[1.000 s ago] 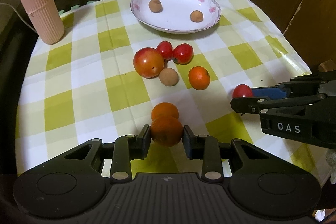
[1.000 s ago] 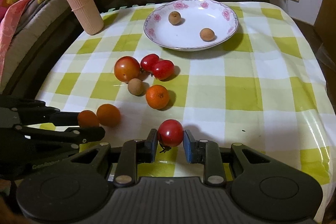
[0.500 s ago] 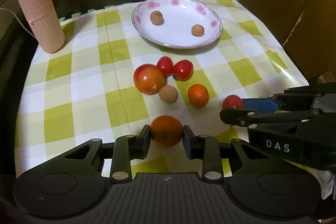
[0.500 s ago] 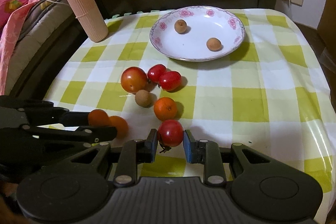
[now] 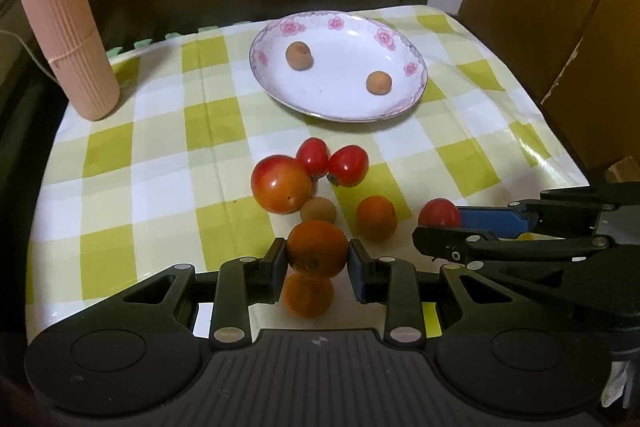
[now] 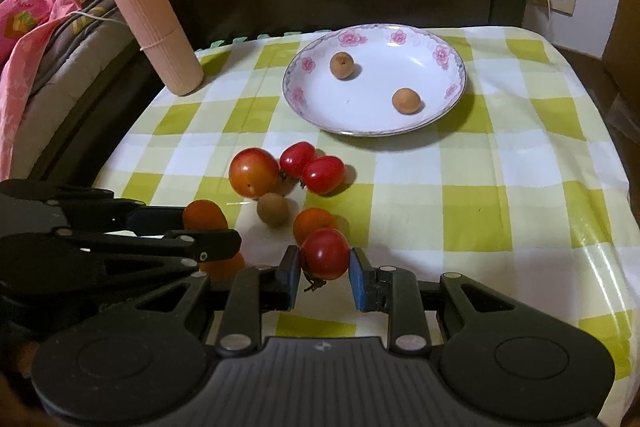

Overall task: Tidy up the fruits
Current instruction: 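Carry the tangerine in the left tool and the tomato in the right tool to the bowl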

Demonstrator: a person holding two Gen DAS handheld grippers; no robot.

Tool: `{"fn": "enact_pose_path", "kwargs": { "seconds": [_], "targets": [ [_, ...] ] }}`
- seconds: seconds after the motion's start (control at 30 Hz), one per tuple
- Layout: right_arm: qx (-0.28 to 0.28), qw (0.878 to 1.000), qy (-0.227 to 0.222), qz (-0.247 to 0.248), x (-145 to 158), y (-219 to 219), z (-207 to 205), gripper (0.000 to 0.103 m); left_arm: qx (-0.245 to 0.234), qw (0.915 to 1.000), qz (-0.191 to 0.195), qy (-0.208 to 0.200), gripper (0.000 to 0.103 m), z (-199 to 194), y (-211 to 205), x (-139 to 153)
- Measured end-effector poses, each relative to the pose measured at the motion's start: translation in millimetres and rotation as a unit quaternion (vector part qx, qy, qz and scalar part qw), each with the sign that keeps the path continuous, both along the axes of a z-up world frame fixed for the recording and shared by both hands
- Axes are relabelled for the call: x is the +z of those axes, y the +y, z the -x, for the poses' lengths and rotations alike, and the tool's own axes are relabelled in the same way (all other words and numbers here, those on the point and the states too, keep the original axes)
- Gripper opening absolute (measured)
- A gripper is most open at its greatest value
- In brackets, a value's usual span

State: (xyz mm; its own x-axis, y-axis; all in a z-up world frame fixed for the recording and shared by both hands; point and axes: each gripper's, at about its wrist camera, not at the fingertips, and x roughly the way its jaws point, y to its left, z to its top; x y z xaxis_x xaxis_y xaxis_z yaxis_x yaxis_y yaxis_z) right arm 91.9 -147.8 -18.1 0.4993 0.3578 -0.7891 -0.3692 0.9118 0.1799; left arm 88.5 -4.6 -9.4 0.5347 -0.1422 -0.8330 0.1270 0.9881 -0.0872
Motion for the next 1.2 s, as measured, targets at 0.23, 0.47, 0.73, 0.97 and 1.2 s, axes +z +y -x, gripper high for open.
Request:
{"fn": "enact_pose_path", "kwargs": {
  "seconds": [0.23, 0.47, 0.73, 0.97, 1.2],
  "targets": [
    [-0.009, 1.000, -0.004, 0.000, 3.2, -1.5, -10.2, 0.026, 0.002, 1.0000, -0.002, -0.006, 0.038, -10.0, -2.4, 4.6],
    [-0.024, 1.000, -0.011, -0.009, 11.8, -6.0, -25.9, 0.026, 0.001, 0.9998, 0.001, -0.019, 0.038, -29.0, -6.3, 12.9],
    [-0.047, 0.998, -0.020, -0.028, 21.0, -12.6, -57.9, 0.026, 0.003, 0.9992, 0.007, -0.039, 0.038, -61.8, -8.3, 21.2],
    [-0.048, 0.998, -0.022, -0.040, 19.6, -14.4, -90.2, 0.026, 0.007, 0.9991, 0.004, -0.042, 0.038, -90.6, -9.6, 18.8],
    [-0.045, 0.998, -0.017, -0.044, 8.8, -15.8, -114.8, 0.026, 0.011, 0.9993, 0.002, -0.035, 0.038, -112.7, -10.1, 10.9]
  ]
}}
